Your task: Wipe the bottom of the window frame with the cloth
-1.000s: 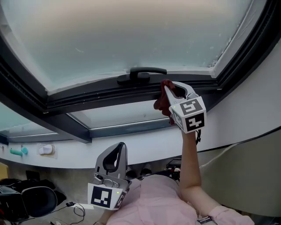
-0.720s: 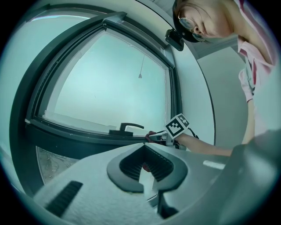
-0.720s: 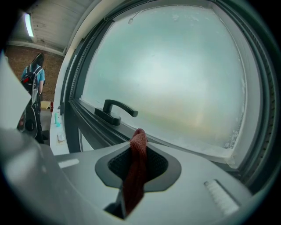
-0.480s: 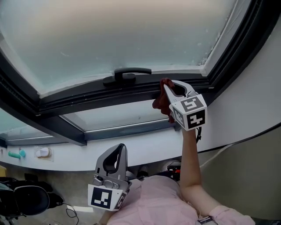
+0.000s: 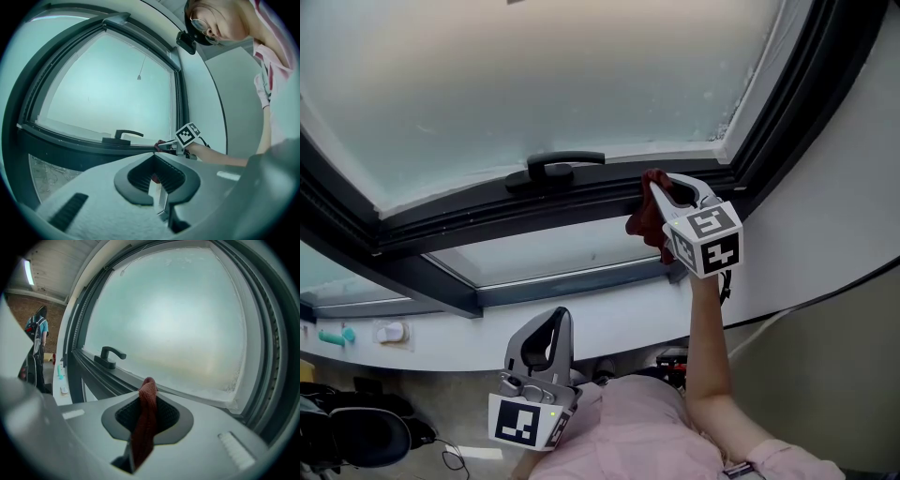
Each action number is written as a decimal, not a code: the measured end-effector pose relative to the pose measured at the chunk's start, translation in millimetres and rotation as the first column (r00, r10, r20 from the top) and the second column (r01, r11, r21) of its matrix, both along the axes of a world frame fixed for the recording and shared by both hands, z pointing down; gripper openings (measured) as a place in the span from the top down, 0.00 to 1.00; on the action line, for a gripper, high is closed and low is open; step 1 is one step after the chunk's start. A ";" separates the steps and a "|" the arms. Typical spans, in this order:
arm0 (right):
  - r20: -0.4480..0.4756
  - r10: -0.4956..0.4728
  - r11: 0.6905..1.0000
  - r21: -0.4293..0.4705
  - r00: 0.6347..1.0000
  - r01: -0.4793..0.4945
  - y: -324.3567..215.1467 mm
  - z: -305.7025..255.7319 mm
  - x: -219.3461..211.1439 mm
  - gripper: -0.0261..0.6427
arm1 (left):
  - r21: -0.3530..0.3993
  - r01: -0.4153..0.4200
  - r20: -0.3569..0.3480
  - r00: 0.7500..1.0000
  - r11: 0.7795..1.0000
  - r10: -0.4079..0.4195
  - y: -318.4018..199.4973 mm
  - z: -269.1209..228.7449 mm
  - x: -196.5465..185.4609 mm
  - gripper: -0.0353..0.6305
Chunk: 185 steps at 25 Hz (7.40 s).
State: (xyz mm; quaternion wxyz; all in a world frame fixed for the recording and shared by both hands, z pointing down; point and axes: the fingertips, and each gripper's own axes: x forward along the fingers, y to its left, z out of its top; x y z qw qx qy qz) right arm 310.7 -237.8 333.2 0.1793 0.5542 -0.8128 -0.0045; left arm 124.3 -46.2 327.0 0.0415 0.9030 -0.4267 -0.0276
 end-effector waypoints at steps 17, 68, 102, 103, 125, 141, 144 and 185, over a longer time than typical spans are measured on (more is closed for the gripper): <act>0.055 0.002 1.000 -0.003 0.999 -0.001 -0.1 -1.5 29.4 0.88 | -0.011 0.028 -0.002 1.000 1.000 -0.028 -2.8 3.0 9.7 0.95; 0.049 0.345 0.937 0.033 0.937 -0.347 2.0 -1.2 152.7 0.88 | -0.010 0.054 -0.017 0.998 0.998 -0.054 -13.5 2.5 0.0 0.95; 0.176 0.025 0.977 0.204 0.984 -0.061 50.5 -43.2 -40.6 0.88 | -0.071 0.061 -0.042 0.997 0.996 -0.064 -0.3 10.2 -62.7 0.95; 0.166 0.004 0.979 0.199 0.986 -0.038 49.9 -43.3 -57.1 0.88 | -0.074 0.068 -0.041 0.997 0.995 -0.071 0.5 9.5 -70.7 0.95; -0.033 -0.014 0.995 0.101 0.999 0.017 17.9 8.1 -195.0 0.88 | -0.093 0.114 -0.053 0.991 0.989 -0.120 2.2 17.1 -177.0 0.95; 0.025 0.017 0.994 0.109 1.000 -0.019 19.6 8.8 -193.2 0.88 | -0.079 0.073 -0.069 0.994 0.994 -0.079 -2.6 12.6 -178.2 0.95; 0.025 0.021 0.993 0.114 0.999 -0.024 19.3 8.4 -193.5 0.88 | -0.078 0.076 -0.071 0.994 0.994 -0.082 -3.9 12.7 -180.3 0.95; -0.031 -0.054 0.994 0.096 0.998 0.057 20.1 8.2 -133.4 0.88 | -0.087 0.034 -0.050 0.998 0.996 -0.038 1.0 7.5 -112.0 0.95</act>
